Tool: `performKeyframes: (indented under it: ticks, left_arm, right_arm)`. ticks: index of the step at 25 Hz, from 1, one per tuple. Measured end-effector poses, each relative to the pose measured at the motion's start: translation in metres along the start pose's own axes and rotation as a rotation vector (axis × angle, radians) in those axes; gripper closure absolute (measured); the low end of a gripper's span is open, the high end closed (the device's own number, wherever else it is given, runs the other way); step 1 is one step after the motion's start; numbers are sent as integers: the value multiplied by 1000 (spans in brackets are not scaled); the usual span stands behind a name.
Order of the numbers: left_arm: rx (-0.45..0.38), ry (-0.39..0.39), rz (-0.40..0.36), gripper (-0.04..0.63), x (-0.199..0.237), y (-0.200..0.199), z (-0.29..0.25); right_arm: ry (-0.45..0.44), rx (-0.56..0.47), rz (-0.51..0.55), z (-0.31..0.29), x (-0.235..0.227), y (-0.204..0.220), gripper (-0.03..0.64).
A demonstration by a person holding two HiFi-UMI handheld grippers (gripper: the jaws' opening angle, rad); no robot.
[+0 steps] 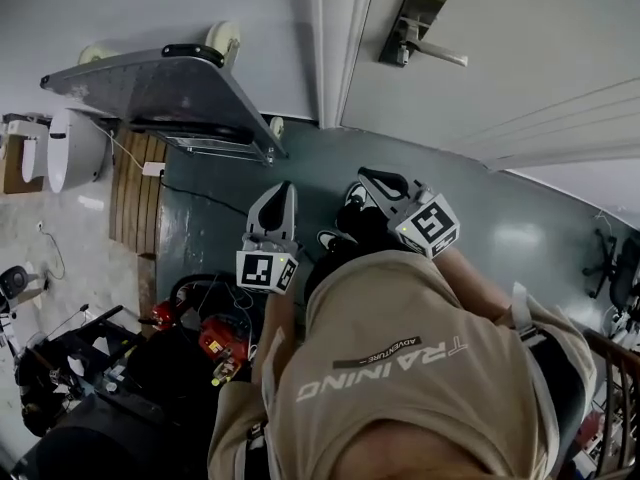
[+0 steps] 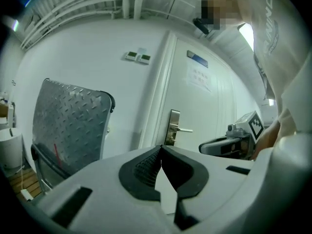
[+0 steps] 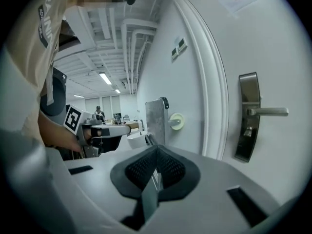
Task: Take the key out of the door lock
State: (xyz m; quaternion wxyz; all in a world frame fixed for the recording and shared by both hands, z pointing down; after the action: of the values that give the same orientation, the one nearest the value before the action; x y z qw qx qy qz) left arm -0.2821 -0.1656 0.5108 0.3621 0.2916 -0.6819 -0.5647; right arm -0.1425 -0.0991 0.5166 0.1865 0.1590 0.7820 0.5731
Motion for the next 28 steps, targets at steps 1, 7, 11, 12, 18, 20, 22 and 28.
performKeyframes:
  ticks: [1,7,11,12,18,20,22,28]
  left_arm:
    - [5,2,-4,586,0,-2,-5]
    - [98,-57,-9,586,16,0,-32]
    - [118,-58,-70,586,28,-10,-60]
    - [120,-57,-88,586,30,-13,-67]
    - [137,47,-87,586,21,-7,-138]
    - [129,124,-106,586,6,-9,-164]
    - [116,201,-132,586,-9,-16,-189]
    - [76,374,-224,586,-32,-42,-241]
  right_arm:
    - [-12,4,-6,-5,-2,2,603]
    - [-141,-39,15,-61,-24,-19,602]
    - [-179,-82,15,-93,-52,-34,603]
    - [-176,-92,7,-96,-59,-37,603]
    - [-76,-108,-3,-79,-115,-35,603]
    - [-7,-107,-5,-60,-135,-30,603]
    - [81,-93,-27,-38,-155,-19,603]
    - [299,-95,-70,3,-201,-11,603]
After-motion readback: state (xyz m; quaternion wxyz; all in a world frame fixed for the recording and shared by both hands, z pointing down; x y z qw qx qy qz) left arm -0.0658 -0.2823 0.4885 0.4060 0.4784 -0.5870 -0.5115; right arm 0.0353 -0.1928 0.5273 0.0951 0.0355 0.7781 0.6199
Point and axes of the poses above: the fingertips, and each gripper's own axes: z backward along the fingers, x to its left, y out of its underside, the point moved 2 cm from there along z, backward along the fingers, and after that the axes turned 6 degrees about -y, right-handed, at the moved point
